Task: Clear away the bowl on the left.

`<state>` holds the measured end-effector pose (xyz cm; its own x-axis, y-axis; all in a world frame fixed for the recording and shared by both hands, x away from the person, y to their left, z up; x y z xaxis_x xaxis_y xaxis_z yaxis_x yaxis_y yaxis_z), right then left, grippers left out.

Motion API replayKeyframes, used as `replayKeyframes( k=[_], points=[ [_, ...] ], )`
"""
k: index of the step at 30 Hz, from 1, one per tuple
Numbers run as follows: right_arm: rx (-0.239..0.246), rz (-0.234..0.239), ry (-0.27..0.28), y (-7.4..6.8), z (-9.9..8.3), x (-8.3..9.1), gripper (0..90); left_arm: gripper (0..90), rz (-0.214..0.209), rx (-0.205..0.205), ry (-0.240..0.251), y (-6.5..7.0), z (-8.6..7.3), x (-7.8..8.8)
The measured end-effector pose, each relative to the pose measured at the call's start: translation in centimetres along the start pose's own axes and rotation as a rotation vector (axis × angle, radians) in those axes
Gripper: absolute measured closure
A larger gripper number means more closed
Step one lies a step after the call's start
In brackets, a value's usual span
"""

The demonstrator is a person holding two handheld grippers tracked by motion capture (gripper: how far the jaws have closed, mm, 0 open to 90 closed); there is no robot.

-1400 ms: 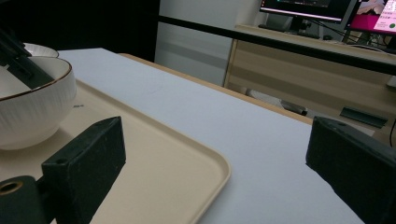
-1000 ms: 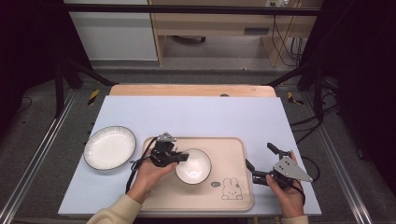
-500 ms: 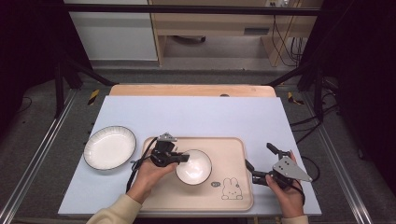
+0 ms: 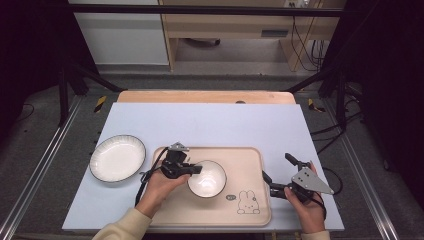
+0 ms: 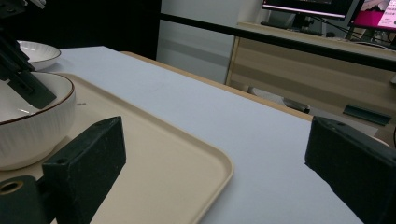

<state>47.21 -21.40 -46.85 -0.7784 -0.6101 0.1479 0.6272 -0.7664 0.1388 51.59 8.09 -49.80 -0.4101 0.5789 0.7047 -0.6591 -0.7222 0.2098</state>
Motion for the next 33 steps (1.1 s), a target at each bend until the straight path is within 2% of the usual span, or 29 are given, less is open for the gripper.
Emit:
replayKeyframes(
  k=[7, 8, 16, 22, 25, 31, 33],
  points=[
    [-0.001, 0.002, -0.002, 0.0, 0.0, 0.0, 5.2, 81.3, 0.009, 0.004, -0.001, 0.0, 0.0, -0.2],
    [-0.001, 0.001, -0.001, 0.0, 0.0, 0.0, 5.2, 81.0, 0.002, -0.008, 0.011, -0.1, 0.1, -0.3],
    [-0.002, 0.007, -0.005, -0.1, 0.0, -0.1, 5.2, 79.9, 0.016, -0.03, 0.028, -0.1, 0.2, -0.3],
    [-0.004, 0.007, -0.008, -0.1, -0.1, -0.1, 5.2, 74.8, 0.02, -0.031, 0.053, -0.2, 0.4, 0.0],
    [-0.003, 0.007, -0.008, -0.1, -0.1, -0.1, 5.3, 72.0, 0.033, -0.054, 0.054, -0.3, 0.4, 0.2],
    [-0.008, 0.008, -0.011, -0.2, -0.1, -0.2, 5.5, 64.0, 0.048, -0.058, 0.075, -0.5, 0.7, 0.6],
    [-0.007, 0.01, -0.013, -0.2, -0.1, -0.2, 5.5, 61.0, 0.052, -0.071, 0.083, -0.6, 0.8, 0.7]
  ],
)
Point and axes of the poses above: each handheld gripper's, and its own axes: x roughly backward along the jaws, z roughly out of its top, y roughly to its right, the point moved 7 cm from there along -x, roughly forward along the jaws, and after that the axes turned 7 degrees about z, right-handed, at the moved point
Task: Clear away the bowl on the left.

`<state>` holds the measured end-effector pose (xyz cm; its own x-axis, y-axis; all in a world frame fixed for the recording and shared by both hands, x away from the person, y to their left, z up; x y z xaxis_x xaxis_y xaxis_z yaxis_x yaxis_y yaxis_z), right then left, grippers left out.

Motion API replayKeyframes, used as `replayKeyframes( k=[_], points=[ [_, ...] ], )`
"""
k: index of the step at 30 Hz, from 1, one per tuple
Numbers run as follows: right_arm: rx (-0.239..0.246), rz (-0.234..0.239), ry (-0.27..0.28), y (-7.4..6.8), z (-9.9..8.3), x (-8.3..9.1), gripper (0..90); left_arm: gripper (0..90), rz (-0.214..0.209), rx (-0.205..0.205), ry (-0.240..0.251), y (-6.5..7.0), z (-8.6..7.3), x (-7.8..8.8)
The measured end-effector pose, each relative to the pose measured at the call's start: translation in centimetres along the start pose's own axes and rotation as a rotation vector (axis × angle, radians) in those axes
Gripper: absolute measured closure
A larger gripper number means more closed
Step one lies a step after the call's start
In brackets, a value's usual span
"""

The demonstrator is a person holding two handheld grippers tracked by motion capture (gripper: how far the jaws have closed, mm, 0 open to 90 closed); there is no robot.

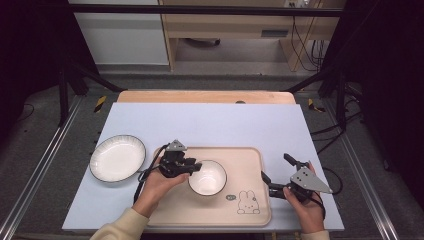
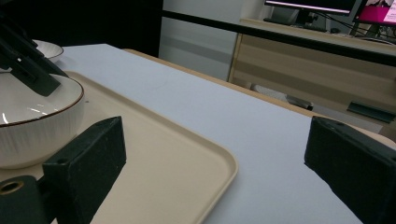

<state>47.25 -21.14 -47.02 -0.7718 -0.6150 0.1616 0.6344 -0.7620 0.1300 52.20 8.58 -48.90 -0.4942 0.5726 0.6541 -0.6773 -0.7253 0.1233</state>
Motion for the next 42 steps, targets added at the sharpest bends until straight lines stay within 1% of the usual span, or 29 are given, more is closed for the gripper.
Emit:
replayKeyframes(
  k=[1, 2, 3, 4, 6, 7, 11, 14, 16, 22, 23, 24, 30, 32, 33, 35, 38, 42],
  points=[
    [0.001, 0.0, -0.001, 0.0, 0.0, 0.0, 5.5, 58.7, 0.01, 0.001, -0.005, 0.0, 0.0, 0.1],
    [0.001, 0.0, -0.001, 0.0, 0.0, 0.0, 5.5, 56.5, 0.011, -0.005, 0.003, 0.0, 0.1, 0.1],
    [0.0, 0.0, -0.001, 0.0, 0.0, 0.0, 5.5, 54.9, 0.016, -0.001, 0.001, 0.0, 0.1, 0.2],
    [-0.001, -0.001, 0.0, 0.0, 0.0, 0.0, 5.5, 52.5, 0.019, -0.005, 0.004, 0.0, 0.2, 0.2],
    [-0.003, -0.001, 0.0, 0.0, 0.0, 0.0, 5.6, 47.8, 0.039, -0.025, 0.008, 0.0, 0.4, 0.4],
    [-0.003, -0.001, -0.001, 0.1, 0.0, 0.0, 5.7, 45.7, 0.044, -0.027, 0.014, 0.0, 0.5, 0.5],
    [-0.002, 0.0, -0.002, 0.0, 0.0, 0.0, 5.6, 39.5, 0.045, -0.042, 0.033, -0.1, 0.9, 0.9],
    [-0.002, 0.001, -0.004, 0.0, 0.0, 0.0, 5.6, 35.8, 0.041, -0.049, 0.046, 0.0, 1.1, 0.9],
    [-0.003, 0.001, -0.003, 0.0, 0.0, 0.0, 5.7, 31.3, 0.029, -0.055, 0.059, 0.2, 1.3, 0.9],
    [-0.003, 0.0, -0.003, 0.0, -0.1, 0.0, 5.7, 19.2, 0.03, -0.091, 0.073, 0.5, 1.5, 0.9],
    [-0.003, 0.0, -0.003, 0.0, -0.1, 0.0, 5.7, 17.9, 0.03, -0.091, 0.073, 0.5, 1.5, 0.9],
    [-0.002, 0.001, -0.004, 0.0, -0.1, 0.0, 5.7, 16.5, 0.03, -0.105, 0.073, 0.7, 1.5, 0.8],
    [-0.003, 0.001, -0.004, 0.0, -0.1, 0.0, 5.7, 10.6, 0.024, -0.126, 0.091, 1.0, 1.8, 1.0],
    [-0.003, 0.002, -0.005, 0.0, -0.1, 0.0, 5.7, 7.4, 0.012, -0.147, 0.107, 1.3, 1.9, 1.1],
    [-0.004, 0.003, -0.005, 0.0, -0.1, 0.0, 5.7, 6.3, 0.013, -0.158, 0.115, 1.3, 2.0, 1.2],
    [-0.006, 0.003, -0.006, 0.0, -0.1, -0.1, 5.7, 5.7, 0.012, -0.171, 0.126, 1.5, 2.2, 1.4],
    [-0.008, 0.001, -0.008, 0.0, -0.1, -0.1, 5.7, 5.4, 0.008, -0.174, 0.148, 1.6, 2.4, 1.6],
    [-0.007, 0.001, -0.007, 0.0, -0.1, 0.0, 5.7, 5.1, 0.001, -0.182, 0.165, 1.7, 2.6, 1.9]
  ],
)
Point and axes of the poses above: each handheld gripper's, and its own axes: x roughly backward along the jaws, z roughly out of its top, y roughly to its right, the point moved 7 cm from there along -x, roughly forward along the jaws, and after that the axes turned 7 degrees about z, right-handed, at the moved point
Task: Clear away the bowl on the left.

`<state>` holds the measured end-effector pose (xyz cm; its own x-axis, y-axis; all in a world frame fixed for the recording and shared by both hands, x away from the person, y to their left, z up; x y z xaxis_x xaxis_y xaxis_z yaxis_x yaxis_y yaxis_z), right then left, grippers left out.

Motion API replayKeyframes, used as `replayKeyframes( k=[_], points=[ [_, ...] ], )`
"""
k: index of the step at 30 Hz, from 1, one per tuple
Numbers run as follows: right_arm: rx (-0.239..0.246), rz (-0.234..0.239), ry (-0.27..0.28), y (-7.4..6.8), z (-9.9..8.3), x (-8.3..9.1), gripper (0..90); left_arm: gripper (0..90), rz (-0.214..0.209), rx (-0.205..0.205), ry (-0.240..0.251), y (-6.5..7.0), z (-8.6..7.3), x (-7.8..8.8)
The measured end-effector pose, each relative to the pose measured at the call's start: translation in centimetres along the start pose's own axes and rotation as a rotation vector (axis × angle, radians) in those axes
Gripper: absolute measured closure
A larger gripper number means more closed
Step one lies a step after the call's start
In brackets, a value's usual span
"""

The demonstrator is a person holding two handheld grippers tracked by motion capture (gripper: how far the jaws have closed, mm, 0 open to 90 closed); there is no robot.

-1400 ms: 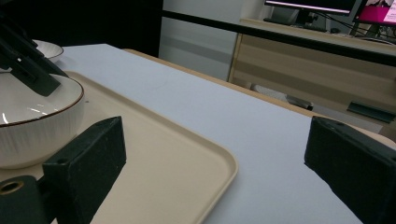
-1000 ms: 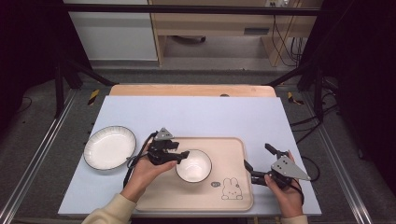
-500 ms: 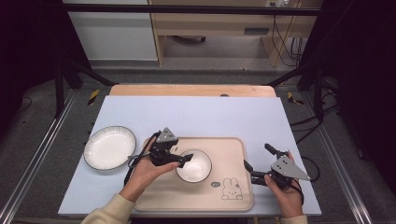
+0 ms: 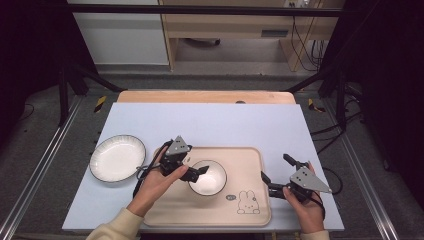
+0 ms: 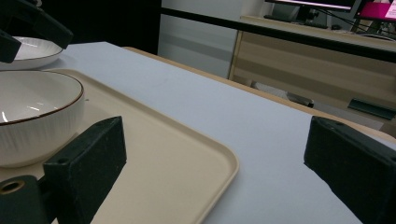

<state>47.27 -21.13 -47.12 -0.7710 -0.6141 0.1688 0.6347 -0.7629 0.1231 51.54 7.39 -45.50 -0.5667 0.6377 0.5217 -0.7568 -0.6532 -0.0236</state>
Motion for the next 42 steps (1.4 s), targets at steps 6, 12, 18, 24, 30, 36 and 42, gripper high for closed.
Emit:
replayKeyframes(
  k=[6, 12, 18, 24, 30, 36, 42],
  points=[
    [-0.002, -0.004, 0.001, 0.1, 0.0, 0.1, 5.7, 4.6, -0.018, -0.016, 0.037, 0.1, 0.5, 0.7],
    [-0.007, -0.006, 0.004, 0.1, 0.0, 0.2, 5.5, 4.3, -0.055, -0.005, 0.085, 0.1, 1.0, 1.6],
    [-0.016, -0.008, 0.004, 0.2, 0.0, 0.1, 4.6, 4.2, -0.057, -0.003, 0.122, -0.3, 1.3, 2.3],
    [-0.034, -0.019, 0.011, 0.3, 0.1, 0.3, 3.4, 4.0, -0.064, 0.003, 0.139, -0.4, 1.5, 2.8],
    [-0.05, -0.024, 0.007, 0.4, 0.0, 0.2, 2.7, 3.7, -0.081, 0.01, 0.152, -0.2, 1.9, 3.2],
    [-0.05, -0.021, -0.002, 0.4, -0.1, 0.2, 2.8, 3.7, -0.088, 0.009, 0.163, 0.2, 2.2, 3.8],
    [-0.05, -0.022, 0.0, 0.4, -0.1, 0.2, 2.8, 4.3, -0.084, 0.003, 0.168, 0.0, 2.3, 4.5]
  ],
)
Point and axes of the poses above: each handheld gripper's, and its own axes: x roughly backward along the jaws, z roughly out of its top, y roughly to its right, the point moved 7 cm from there along -x, roughly forward along the jaws, and after that the axes turned 7 degrees about z, right-handed, at the moved point
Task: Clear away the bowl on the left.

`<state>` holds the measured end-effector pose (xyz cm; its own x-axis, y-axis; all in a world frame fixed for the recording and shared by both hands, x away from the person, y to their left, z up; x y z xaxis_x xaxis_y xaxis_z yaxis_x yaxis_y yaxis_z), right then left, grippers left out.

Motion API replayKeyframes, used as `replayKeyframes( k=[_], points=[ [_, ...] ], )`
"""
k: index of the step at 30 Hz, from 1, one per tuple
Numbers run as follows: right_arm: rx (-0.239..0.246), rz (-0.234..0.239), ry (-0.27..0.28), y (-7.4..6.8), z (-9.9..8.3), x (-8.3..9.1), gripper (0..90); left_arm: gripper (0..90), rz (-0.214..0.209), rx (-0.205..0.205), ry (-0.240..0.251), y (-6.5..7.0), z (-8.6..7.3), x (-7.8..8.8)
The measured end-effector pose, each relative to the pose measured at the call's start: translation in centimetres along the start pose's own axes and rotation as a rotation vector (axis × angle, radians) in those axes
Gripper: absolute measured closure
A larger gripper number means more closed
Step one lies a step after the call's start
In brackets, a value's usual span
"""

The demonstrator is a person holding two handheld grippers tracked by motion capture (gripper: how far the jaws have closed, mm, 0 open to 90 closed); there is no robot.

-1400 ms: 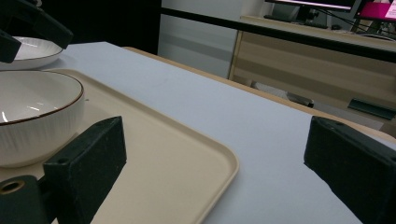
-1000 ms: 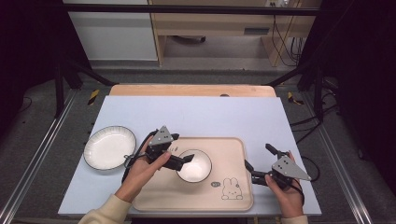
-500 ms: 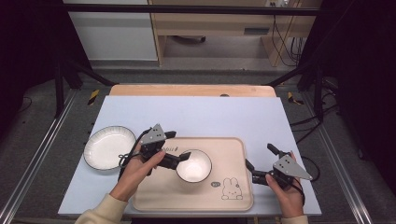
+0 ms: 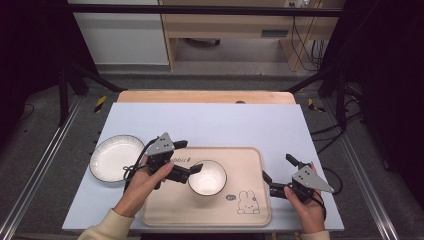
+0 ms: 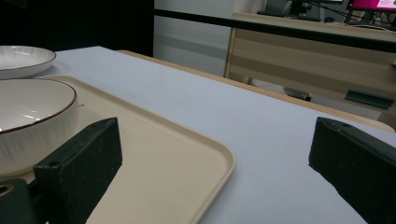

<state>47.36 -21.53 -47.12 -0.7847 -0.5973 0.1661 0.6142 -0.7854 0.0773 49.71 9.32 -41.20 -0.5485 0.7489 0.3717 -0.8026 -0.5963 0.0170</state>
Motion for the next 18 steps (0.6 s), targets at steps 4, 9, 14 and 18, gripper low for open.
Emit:
replayKeyframes(
  k=[4, 9, 14, 18],
  points=[
    [0.002, 0.0, 0.001, 0.0, 0.0, 0.0, 2.7, 4.3, 0.018, 0.006, 0.002, -0.6, -0.2, 0.5],
    [0.005, 0.001, 0.001, 0.0, 0.0, 0.0, 2.7, 4.5, 0.046, 0.012, 0.016, -1.6, -0.5, 1.5],
    [0.008, 0.001, 0.004, 0.0, 0.1, 0.1, 2.8, 5.0, 0.069, 0.022, 0.019, -2.7, -0.9, 2.5],
    [0.009, 0.0, 0.007, 0.0, 0.1, 0.1, 2.8, 5.0, 0.093, 0.028, 0.017, -3.6, -1.6, 3.2]
  ],
)
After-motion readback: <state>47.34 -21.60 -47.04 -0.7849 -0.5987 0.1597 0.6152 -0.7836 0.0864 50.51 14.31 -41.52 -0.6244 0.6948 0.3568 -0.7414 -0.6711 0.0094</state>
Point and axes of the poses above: each handheld gripper's, and its own axes: x roughly backward along the jaws, z roughly out of its top, y roughly to its right, the point moved 7 cm from there along -x, roughly forward along the jaws, and after that the axes turned 7 degrees about z, right-handed, at the moved point
